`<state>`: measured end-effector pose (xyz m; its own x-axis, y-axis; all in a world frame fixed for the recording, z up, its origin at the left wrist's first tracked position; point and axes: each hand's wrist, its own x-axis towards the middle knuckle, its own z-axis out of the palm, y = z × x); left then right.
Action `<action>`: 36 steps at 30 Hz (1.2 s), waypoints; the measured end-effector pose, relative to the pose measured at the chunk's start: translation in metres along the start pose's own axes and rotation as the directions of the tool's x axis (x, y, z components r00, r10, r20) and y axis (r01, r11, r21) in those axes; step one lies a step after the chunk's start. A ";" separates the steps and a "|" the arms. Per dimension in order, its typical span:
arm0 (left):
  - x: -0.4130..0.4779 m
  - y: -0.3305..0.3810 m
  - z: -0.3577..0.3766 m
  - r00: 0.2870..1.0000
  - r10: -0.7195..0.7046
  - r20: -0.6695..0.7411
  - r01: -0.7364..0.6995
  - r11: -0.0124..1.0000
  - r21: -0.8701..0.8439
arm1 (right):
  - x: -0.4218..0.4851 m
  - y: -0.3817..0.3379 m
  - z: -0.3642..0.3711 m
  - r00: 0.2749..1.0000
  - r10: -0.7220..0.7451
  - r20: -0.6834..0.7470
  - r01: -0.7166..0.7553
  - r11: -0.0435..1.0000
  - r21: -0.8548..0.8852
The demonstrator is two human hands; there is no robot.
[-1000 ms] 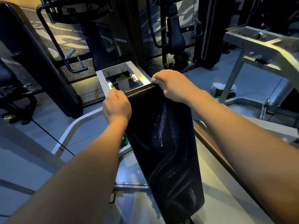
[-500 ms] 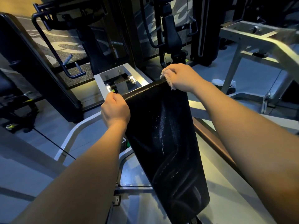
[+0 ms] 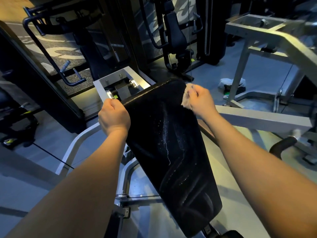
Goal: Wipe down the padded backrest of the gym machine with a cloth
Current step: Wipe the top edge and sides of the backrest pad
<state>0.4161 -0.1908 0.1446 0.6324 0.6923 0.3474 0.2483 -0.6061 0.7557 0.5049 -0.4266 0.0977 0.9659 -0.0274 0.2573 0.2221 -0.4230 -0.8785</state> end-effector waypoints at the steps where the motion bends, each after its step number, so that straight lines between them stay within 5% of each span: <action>1: -0.001 0.000 0.000 1.000 -0.001 -0.006 0.001 1.000 0.003 | -0.006 0.004 0.001 1.000 0.031 0.005 -0.031 1.000 -0.001; 8: -0.003 0.002 0.000 1.000 -0.001 -0.030 0.002 1.000 0.023 | 0.002 -0.030 -0.004 0.996 -0.094 -0.001 0.094 0.992 0.087; 13: -0.003 0.000 0.001 0.999 0.007 -0.040 -0.007 1.000 0.021 | -0.029 0.031 0.014 0.998 0.056 -0.007 -0.056 0.997 0.044; 17: -0.003 0.000 0.002 0.999 0.013 -0.045 -0.011 1.000 0.027 | -0.016 0.008 0.007 1.000 0.023 -0.008 -0.021 0.979 0.203; 26: -0.002 -0.002 0.004 0.999 0.010 -0.043 -0.008 0.999 0.034 | -0.042 0.048 0.023 0.983 0.168 -0.075 -0.165 0.985 0.049; 32: -0.004 -0.004 0.005 0.999 0.003 -0.044 -0.002 1.000 0.027 | -0.023 0.022 0.016 0.993 0.108 -0.057 -0.097 0.982 0.162; 36: -0.003 -0.003 0.005 0.999 0.010 -0.045 -0.008 0.999 0.038 | -0.057 0.053 0.018 0.982 0.189 -0.016 -0.186 0.976 0.111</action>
<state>0.4171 -0.1927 0.1382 0.6013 0.7031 0.3795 0.2709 -0.6263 0.7310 0.4639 -0.4309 0.0288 0.9883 -0.1210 0.0933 0.0521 -0.3070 -0.9503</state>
